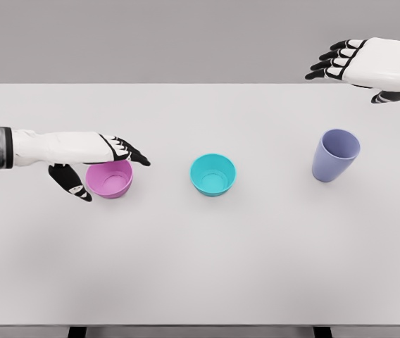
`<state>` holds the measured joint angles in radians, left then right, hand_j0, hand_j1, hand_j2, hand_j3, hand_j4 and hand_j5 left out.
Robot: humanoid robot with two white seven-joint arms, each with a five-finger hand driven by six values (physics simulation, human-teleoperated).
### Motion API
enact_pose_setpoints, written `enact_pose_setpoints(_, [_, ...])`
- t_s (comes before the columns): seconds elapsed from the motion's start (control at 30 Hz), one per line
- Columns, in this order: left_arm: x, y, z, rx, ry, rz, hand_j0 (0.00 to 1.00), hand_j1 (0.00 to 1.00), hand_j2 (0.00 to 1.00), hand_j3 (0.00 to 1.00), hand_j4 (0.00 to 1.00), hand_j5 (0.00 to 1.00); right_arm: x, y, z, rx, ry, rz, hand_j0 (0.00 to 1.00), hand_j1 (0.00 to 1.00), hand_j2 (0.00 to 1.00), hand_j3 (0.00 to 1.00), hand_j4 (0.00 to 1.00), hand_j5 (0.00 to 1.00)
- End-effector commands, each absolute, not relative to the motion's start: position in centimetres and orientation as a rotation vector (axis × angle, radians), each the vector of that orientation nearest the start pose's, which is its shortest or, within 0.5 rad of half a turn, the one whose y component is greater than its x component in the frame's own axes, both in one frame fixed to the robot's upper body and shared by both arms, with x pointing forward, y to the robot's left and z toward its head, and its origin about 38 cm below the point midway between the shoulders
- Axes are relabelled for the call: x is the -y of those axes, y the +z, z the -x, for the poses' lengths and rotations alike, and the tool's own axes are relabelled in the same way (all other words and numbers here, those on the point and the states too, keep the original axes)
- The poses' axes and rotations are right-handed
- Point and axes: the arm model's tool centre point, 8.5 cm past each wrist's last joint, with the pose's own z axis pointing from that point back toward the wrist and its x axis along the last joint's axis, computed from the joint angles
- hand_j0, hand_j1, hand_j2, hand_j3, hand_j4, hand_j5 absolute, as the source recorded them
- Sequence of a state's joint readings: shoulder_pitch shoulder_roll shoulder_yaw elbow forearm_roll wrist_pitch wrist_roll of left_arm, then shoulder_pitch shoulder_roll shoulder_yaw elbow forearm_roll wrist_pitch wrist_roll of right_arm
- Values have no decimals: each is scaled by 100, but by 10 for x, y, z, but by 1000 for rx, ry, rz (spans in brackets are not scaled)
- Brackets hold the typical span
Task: Stacking bowl and cup with both arms
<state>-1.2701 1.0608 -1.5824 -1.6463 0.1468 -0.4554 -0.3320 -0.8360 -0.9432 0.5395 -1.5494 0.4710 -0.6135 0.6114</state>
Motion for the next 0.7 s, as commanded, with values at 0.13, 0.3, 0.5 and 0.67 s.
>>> enact_pose_setpoints(0.13, [-269, 231, -411, 1320, -2053, -6, 100, 100, 100, 100, 100, 100, 328, 340, -440, -1734, -2908, -1048, 100, 100, 100, 100, 100, 100])
enact_pose_setpoints(0.3, [-267, 226, -414, 1311, -2057, -2, 100, 100, 100, 100, 100, 100, 328, 340, -440, -1736, -2907, -1046, 100, 100, 100, 100, 100, 100])
enact_pose_setpoints(0.5, [-272, 224, -417, 1298, -2046, -14, 100, 100, 100, 100, 100, 100, 328, 339, -440, -1735, -2908, -1044, 100, 100, 100, 100, 100, 100])
enact_pose_setpoints(0.67, [-277, 217, -423, 1272, -2033, -26, 100, 100, 100, 100, 100, 100, 328, 339, -440, -1735, -2908, -1044, 100, 100, 100, 100, 100, 100])
